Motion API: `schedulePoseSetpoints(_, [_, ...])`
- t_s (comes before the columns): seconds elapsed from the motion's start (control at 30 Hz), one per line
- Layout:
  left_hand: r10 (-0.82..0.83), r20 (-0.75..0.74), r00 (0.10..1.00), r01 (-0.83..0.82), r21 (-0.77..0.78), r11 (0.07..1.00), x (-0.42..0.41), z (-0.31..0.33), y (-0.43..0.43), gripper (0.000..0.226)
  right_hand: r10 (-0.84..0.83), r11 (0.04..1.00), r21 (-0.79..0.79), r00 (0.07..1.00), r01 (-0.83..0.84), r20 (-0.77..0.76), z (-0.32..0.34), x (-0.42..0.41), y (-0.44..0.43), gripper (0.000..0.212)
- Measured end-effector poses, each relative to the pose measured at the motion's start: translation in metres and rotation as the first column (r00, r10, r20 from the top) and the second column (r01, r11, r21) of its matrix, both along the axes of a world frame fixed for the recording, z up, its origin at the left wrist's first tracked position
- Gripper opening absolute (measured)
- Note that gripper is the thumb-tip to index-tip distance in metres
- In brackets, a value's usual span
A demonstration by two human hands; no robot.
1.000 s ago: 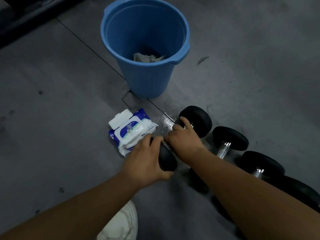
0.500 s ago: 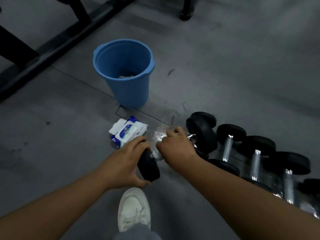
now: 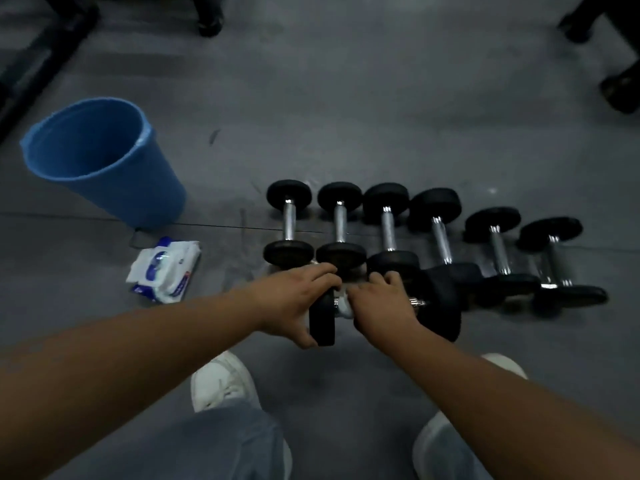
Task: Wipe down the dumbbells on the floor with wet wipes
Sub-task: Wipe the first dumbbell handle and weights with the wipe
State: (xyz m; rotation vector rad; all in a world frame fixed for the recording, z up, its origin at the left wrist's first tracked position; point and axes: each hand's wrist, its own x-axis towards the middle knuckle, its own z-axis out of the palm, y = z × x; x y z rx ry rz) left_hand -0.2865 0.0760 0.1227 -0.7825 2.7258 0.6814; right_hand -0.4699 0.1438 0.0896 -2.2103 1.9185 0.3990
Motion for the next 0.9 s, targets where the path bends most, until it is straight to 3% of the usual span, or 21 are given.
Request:
schedulePoseSetpoints(0.37, [0.082,0.112,0.99,-0.09,0.075,0.993,-0.055,-0.101,0.039,0.098,-0.114,0.98,0.171,0.991,0.102,0.065,-0.105,-0.034,0.031,0.022])
schedulePoseSetpoints(0.5, [0.131,0.157,0.979,-0.14,0.047,0.989,-0.046,-0.118,0.044,0.099,-0.082,0.986,0.154,0.993,0.068,0.083,-0.12,-0.034,0.033,0.022])
schedulePoseSetpoints(0.63, [0.177,0.196,0.965,-0.19,0.048,0.981,-0.043,-0.124,0.053,0.121,-0.033,0.987,0.162,0.991,0.012,0.131,-0.121,-0.039,0.037,0.029])
schedulePoseSetpoints(0.77, [0.274,0.23,0.934,-0.274,-0.031,0.961,-0.047,-0.126,0.064,0.135,-0.121,0.991,-0.026,0.972,0.129,0.2,-0.125,-0.035,0.068,0.037])
schedulePoseSetpoints(0.9, [0.35,0.222,0.91,-0.343,-0.068,0.937,-0.054,-0.131,0.062,0.126,-0.187,0.982,0.009,0.966,0.189,0.181,-0.134,-0.006,0.066,0.055])
